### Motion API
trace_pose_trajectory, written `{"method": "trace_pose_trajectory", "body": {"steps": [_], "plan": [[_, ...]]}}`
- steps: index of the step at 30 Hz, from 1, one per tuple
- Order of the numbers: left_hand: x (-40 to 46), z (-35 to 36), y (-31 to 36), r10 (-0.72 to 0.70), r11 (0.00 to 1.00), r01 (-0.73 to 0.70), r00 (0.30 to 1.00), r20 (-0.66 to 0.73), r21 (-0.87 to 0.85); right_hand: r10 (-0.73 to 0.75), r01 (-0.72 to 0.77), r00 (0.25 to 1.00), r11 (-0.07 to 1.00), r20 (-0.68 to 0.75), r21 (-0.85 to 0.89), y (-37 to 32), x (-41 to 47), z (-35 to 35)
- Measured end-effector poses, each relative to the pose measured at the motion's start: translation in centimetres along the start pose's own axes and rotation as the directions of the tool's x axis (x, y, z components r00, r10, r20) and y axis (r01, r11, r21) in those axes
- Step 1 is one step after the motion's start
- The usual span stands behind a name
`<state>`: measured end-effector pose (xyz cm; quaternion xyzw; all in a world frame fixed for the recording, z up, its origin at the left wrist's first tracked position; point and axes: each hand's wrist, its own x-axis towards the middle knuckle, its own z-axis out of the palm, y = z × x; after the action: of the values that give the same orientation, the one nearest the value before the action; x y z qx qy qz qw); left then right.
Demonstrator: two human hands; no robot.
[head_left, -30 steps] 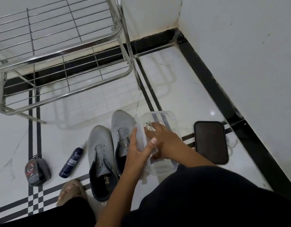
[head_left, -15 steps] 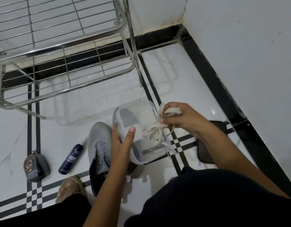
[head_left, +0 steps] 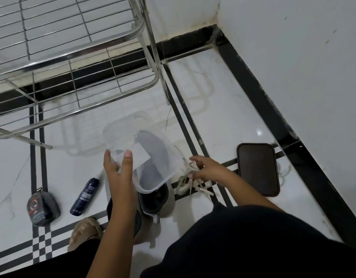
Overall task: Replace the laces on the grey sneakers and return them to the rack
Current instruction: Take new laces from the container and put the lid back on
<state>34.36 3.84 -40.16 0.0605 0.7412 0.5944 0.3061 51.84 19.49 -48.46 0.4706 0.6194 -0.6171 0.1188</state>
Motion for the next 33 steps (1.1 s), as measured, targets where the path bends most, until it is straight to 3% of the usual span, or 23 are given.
{"method": "trace_pose_trajectory", "body": {"steps": [2, 4, 6, 8, 10, 13, 16, 18, 22, 25, 28, 30, 32, 33], "plan": [[-0.1, 0.4, 0.0, 0.011, 1.0, -0.011, 0.999, 0.046, 0.014, 0.022, -0.021, 0.999, 0.998, -0.03, 0.056, 0.5, -0.4, -1.9], [-0.2, 1.0, -0.3, 0.024, 1.0, -0.026, 0.995, 0.094, 0.017, 0.057, -0.064, 0.958, 0.998, -0.282, -0.014, 2.1, -1.0, -4.6], [-0.5, 1.7, -0.7, 0.015, 1.0, -0.017, 0.992, 0.129, 0.022, 0.12, -0.248, 0.794, 0.959, -0.596, -0.138, 4.9, -1.8, -6.5], [-1.2, 2.6, -1.2, -0.001, 0.999, -0.008, 0.984, 0.176, 0.054, 0.22, -0.504, 0.628, 0.846, -0.747, -0.175, 7.3, -2.9, -7.1], [-2.0, 3.6, -1.6, -0.022, 0.998, 0.007, 0.968, 0.249, 0.06, 0.363, -0.647, 0.55, 0.755, -0.752, -0.108, 9.1, -3.6, -7.0], [-3.3, 4.6, -2.1, -0.043, 0.999, 0.034, 0.941, 0.337, 0.034, 0.476, -0.7, 0.516, 0.714, -0.712, -0.03, 10.9, -3.8, -6.6], [-4.0, 4.9, -2.9, -0.13, 0.991, 0.129, 0.927, 0.352, 0.026, 0.457, -0.72, 0.474, 0.693, -0.753, -0.032, 10.8, -3.9, -6.4], [-4.1, 4.8, -3.0, -0.14, 0.99, 0.134, 0.926, 0.351, 0.041, 0.35, -0.678, 0.443, 0.733, -0.825, -0.052, 9.7, -4.2, -6.7], [-3.8, 4.7, -3.0, -0.127, 0.992, 0.124, 0.939, 0.32, 0.028, -0.138, -0.35, 0.471, 0.877, -0.872, -0.328, 6.0, -4.8, -6.0], [-3.4, 4.6, -2.9, -0.152, 0.988, 0.156, 0.945, 0.289, 0.008, -0.378, -0.157, 0.631, 0.793, -0.677, -0.589, 3.3, -4.5, -2.7], [-3.5, 4.7, -2.9, -0.12, 0.993, 0.112, 0.951, 0.286, 0.044, -0.278, -0.055, 0.848, 0.8, -0.45, -0.598, 2.0, -3.2, 0.8], [-3.6, 4.5, -2.8, -0.113, 0.993, 0.098, 0.951, 0.289, 0.066, -0.15, -0.034, 0.925, 0.883, -0.349, -0.469, 2.2, -2.2, 1.7], [-3.6, 4.2, -2.6, -0.104, 0.993, 0.081, 0.949, 0.296, 0.09, -0.155, -0.05, 0.874, 0.914, -0.461, -0.402, 3.0, -1.3, 1.3], [-3.7, 4.2, -2.5, -0.105, 0.992, 0.08, 0.948, 0.299, 0.093, -0.17, -0.056, 0.796, 0.935, -0.581, -0.351, 3.7, -1.2, 0.3]]}}
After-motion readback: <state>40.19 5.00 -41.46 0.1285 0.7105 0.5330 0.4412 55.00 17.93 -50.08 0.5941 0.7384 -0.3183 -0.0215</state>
